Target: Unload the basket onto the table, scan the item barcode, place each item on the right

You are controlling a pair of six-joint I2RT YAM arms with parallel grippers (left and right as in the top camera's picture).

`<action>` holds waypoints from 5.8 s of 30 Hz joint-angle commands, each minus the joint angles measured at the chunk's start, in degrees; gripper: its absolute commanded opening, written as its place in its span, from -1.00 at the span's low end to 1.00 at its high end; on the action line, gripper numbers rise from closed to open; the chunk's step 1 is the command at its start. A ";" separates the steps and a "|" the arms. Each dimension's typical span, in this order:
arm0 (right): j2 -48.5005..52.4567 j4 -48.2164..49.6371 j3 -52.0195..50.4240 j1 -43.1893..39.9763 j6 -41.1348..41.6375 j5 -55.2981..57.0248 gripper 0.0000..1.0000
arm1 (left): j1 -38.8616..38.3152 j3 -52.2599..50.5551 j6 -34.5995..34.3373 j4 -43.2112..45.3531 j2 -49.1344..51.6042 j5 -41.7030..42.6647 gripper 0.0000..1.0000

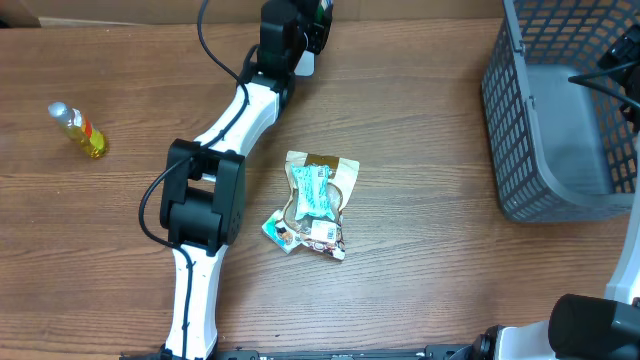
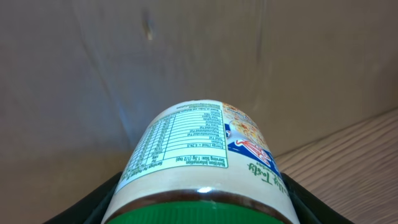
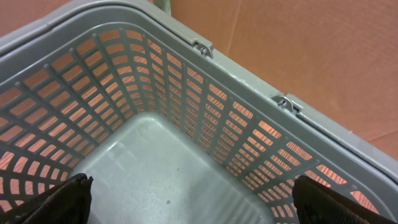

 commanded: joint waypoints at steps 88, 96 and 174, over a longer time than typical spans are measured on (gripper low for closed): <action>-0.07 0.28 0.28 -0.02 -0.24 0.79 1.00 | 22.40 0.87 -27.08 -81.59 -23.74 -12.26 -0.92; -0.07 0.28 0.28 -0.02 -0.22 0.79 1.00 | 28.83 -0.24 -27.04 -85.55 -22.73 -8.87 -0.91; -0.07 0.28 0.28 -0.02 -0.24 0.79 1.00 | 56.63 -21.70 -33.86 -56.96 -22.71 -10.95 -0.48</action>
